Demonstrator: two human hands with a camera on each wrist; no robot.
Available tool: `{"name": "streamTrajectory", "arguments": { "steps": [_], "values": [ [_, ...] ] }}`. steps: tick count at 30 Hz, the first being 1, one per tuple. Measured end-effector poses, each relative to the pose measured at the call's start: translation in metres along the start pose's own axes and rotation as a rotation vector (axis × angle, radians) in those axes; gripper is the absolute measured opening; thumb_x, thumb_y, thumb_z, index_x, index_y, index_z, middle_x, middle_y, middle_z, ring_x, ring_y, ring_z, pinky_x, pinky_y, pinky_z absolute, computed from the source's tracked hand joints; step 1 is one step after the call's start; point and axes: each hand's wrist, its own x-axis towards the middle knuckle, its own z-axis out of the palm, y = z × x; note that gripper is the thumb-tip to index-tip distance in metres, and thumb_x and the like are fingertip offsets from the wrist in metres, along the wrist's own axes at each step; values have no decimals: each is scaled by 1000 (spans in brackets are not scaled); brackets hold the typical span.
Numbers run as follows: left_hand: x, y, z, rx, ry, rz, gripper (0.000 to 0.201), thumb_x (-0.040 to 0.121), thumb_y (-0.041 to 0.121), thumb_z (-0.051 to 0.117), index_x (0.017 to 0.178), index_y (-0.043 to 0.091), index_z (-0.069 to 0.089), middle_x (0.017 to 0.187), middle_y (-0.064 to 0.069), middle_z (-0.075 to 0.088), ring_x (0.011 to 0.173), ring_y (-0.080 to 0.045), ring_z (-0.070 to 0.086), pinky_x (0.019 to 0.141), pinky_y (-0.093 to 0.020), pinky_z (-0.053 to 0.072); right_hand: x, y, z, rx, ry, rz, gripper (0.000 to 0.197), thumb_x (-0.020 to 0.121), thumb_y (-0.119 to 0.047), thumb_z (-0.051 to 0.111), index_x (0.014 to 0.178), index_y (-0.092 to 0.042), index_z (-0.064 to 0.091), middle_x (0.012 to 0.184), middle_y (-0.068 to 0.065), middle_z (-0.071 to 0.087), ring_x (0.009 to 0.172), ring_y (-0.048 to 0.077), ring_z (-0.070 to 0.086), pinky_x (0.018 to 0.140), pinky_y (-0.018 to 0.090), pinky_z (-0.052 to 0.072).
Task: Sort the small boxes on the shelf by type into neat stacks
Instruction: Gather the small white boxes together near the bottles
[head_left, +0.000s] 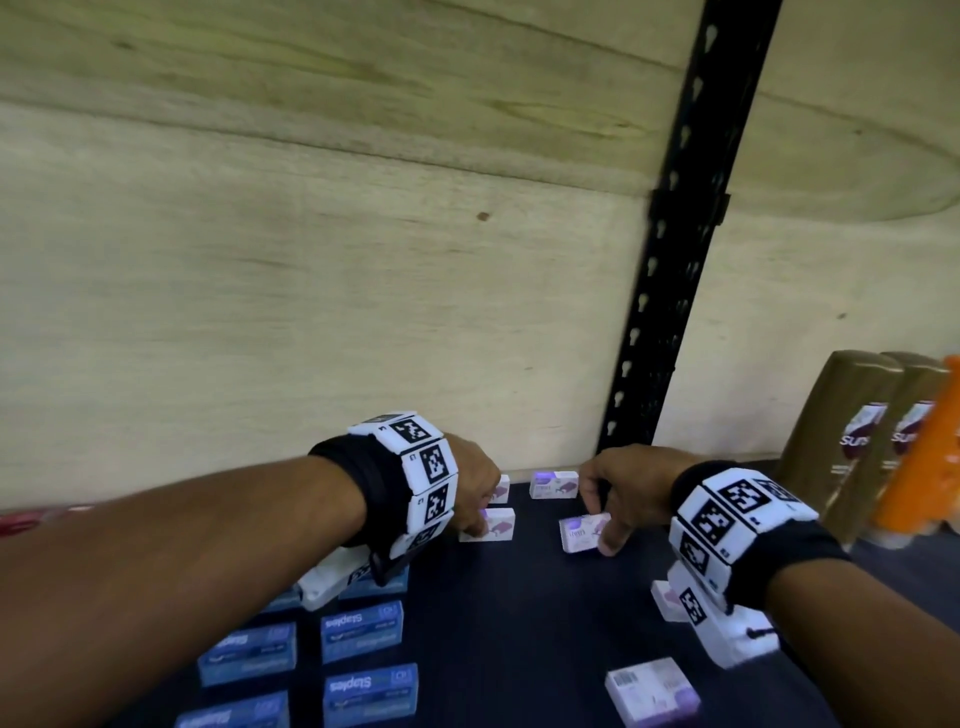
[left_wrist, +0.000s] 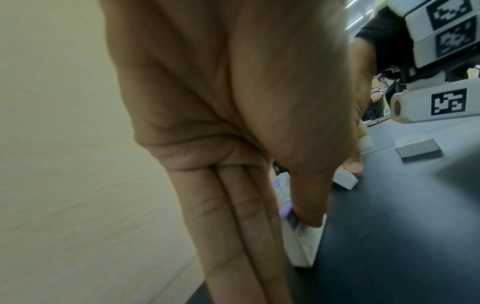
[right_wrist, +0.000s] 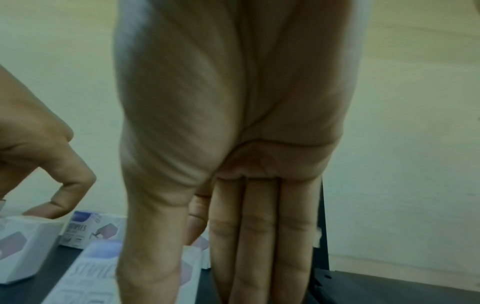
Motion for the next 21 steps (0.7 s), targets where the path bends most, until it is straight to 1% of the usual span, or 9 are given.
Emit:
{"name": "streamTrajectory", "arguments": {
  "steps": [5, 7, 8, 10, 11, 13, 15, 18, 21],
  "values": [
    [-1, 0, -2, -14, -12, -13, 36, 97, 34, 55, 120, 8, 59, 76, 3, 56, 48, -5, 43, 49, -20, 33, -2, -2, -1, -60, 12, 19, 34, 72, -26, 86, 89, -26, 56, 91, -9, 61, 80, 11, 56, 65, 22, 46],
    [-1, 1, -2, -16, -19, -15, 37, 98, 35, 54, 121, 7, 58, 85, 1, 58, 49, -5, 43, 51, -20, 34, -5, -4, -3, -63, 4, 18, 41, 74, -26, 85, 107, -26, 59, 103, -7, 62, 91, 13, 58, 80, 26, 51],
    [0, 0, -2, -26, -23, -17, 37, 98, 35, 54, 121, 7, 58, 88, 0, 59, 49, -5, 44, 51, -20, 34, -5, -5, -4, -69, 4, 15, 53, 75, -26, 84, 122, -26, 59, 110, -5, 62, 99, 15, 59, 89, 27, 51],
    [1, 0, -2, -42, -25, -18, 37, 98, 36, 54, 121, 7, 58, 90, 0, 60, 48, -5, 44, 51, -20, 35, -7, -7, -4, -79, -2, 1, 68, 77, -26, 83, 138, -29, 53, 112, -8, 62, 108, 16, 59, 95, 28, 48],
    [2, -1, -3, -42, -24, -17, 37, 98, 36, 54, 121, 7, 59, 90, 0, 60, 48, -5, 44, 50, -20, 34, -7, -8, -5, -74, -7, -9, 67, 78, -26, 82, 138, -29, 54, 102, -11, 61, 103, 13, 60, 91, 26, 48],
    [3, -1, -3, -39, -21, -13, 37, 98, 36, 54, 120, 7, 59, 89, 0, 59, 48, -5, 44, 49, -20, 34, -8, -10, -6, -50, -20, -19, 56, 79, -27, 81, 131, -29, 61, 81, -18, 56, 78, 5, 58, 77, 21, 47],
    [4, -1, -2, -36, -20, -12, 37, 98, 36, 54, 120, 7, 59, 89, -1, 60, 48, -5, 44, 49, -20, 34, -8, -11, -6, -40, -13, -18, 42, 82, -26, 78, 123, -28, 67, 71, -19, 54, 64, -1, 52, 64, 18, 45],
    [2, -2, -1, -41, -21, -13, 36, 98, 36, 54, 120, 8, 59, 89, -1, 60, 48, -5, 45, 50, -20, 35, -7, -11, -4, -31, -9, -1, 33, 81, -28, 80, 113, -27, 71, 72, -17, 57, 64, -1, 52, 65, 19, 47],
    [2, -2, -1, -34, -16, -15, 36, 97, 36, 56, 119, 8, 60, 85, 0, 60, 48, -5, 45, 50, -20, 35, -4, -10, -3, -22, -11, 22, 37, 73, -29, 85, 106, -21, 70, 76, -12, 60, 64, 3, 54, 67, 23, 49]
  ]
}}
